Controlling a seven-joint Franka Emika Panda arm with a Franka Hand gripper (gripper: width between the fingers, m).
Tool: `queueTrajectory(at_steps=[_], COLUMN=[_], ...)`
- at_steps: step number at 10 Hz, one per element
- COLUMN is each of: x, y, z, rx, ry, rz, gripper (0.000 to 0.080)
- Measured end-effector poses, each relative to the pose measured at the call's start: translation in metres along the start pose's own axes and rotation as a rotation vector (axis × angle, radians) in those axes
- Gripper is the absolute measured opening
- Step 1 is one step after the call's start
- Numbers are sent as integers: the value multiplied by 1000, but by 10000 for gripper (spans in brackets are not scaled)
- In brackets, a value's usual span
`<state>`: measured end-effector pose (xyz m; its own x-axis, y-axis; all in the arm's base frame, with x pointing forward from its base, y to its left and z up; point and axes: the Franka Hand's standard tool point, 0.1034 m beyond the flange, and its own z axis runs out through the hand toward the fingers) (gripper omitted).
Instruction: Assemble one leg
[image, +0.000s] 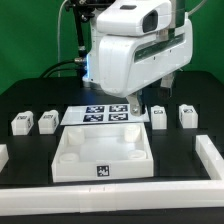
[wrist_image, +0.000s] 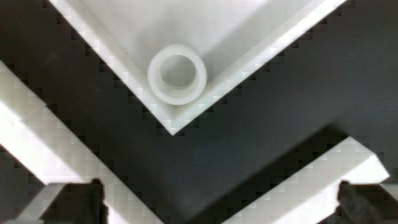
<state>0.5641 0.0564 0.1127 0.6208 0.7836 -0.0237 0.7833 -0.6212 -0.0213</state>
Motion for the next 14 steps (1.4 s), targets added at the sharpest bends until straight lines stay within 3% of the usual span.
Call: queueTrajectory(at_steps=[6,8,10,11,12,14], x=[-2,-34,-83,-108,-122,-135], y=[-2,-34,-59,-62,-59,-55], z=[1,12,32,48,62,81], rx=[-2,5,-5,0,6,28], ry=[2,-11,1,4,9,11], rz=[-16,-146,-425,-548,-609,-664], gripper=[650,650,650,650,650,650])
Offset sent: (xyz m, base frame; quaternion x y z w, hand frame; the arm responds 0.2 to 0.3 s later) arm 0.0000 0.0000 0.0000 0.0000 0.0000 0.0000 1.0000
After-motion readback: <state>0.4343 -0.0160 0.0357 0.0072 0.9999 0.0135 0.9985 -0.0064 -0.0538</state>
